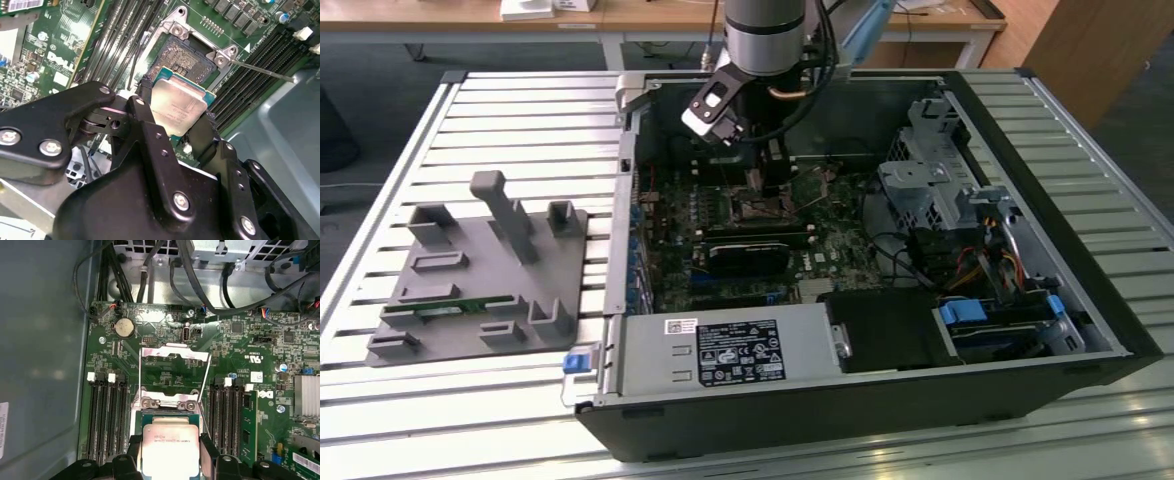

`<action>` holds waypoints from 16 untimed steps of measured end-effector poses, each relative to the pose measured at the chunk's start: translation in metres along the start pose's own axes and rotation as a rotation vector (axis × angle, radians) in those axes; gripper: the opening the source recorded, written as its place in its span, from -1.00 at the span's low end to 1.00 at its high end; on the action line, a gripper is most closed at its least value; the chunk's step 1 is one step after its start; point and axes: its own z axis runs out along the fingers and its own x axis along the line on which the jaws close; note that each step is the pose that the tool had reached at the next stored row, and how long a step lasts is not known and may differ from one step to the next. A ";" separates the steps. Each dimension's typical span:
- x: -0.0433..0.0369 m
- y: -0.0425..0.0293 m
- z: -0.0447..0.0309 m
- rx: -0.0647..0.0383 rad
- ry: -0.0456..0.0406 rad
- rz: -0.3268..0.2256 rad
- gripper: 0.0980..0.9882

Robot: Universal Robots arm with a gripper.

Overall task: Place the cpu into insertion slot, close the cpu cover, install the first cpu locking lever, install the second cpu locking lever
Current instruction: 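Place the cpu into insertion slot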

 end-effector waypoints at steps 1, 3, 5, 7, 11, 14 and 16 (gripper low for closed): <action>0.0000 -0.0003 0.0017 0.000 0.0000 0.000 0.00; 0.0000 -0.0008 0.0042 0.000 0.0000 0.000 0.00; 0.0000 -0.0015 0.0059 -0.001 -0.0001 0.000 0.00; 0.0001 -0.0024 0.0075 -0.002 0.0000 0.000 0.00; 0.0001 -0.0047 0.0105 -0.002 -0.0002 0.000 0.00; 0.0002 -0.0067 0.0130 -0.006 -0.0002 0.000 0.00; 0.0002 -0.0076 0.0155 -0.008 -0.0002 0.000 0.00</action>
